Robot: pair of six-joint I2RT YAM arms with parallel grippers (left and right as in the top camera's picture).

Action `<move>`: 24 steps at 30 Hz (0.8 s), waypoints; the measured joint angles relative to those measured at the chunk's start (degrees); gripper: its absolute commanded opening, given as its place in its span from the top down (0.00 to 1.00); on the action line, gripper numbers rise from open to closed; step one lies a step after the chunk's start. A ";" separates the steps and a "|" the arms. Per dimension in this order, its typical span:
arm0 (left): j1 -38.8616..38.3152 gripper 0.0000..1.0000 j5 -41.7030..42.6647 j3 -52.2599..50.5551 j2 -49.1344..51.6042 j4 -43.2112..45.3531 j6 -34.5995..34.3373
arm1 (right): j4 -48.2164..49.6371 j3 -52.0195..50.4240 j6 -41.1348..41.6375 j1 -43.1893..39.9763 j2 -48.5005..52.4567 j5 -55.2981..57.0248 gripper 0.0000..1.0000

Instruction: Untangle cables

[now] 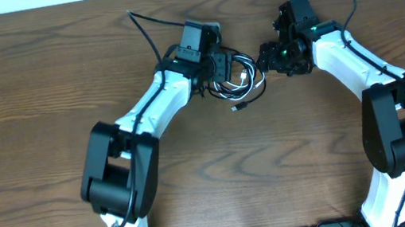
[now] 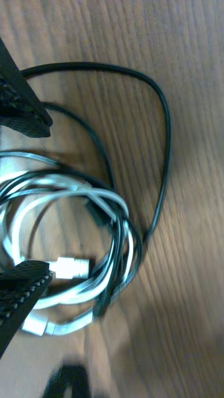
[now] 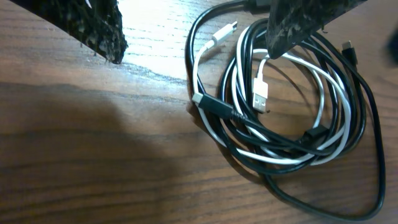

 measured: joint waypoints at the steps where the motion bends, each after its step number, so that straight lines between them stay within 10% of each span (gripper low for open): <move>1: -0.04 0.32 -1.25 0.00 1.46 0.96 0.83 | -0.02 0.00 -0.04 0.00 0.00 -0.02 0.31; 15: -0.07 0.45 -6.99 0.00 7.54 6.12 2.62 | -0.02 0.00 -0.28 0.00 0.00 -0.02 0.31; 21: -0.72 0.90 -7.04 0.00 7.63 3.45 2.93 | -0.02 0.00 -0.28 0.00 0.00 -0.02 0.31; 24: -0.90 0.93 -6.95 0.22 7.63 2.27 3.30 | -0.04 0.00 -0.28 0.00 0.00 -0.02 0.31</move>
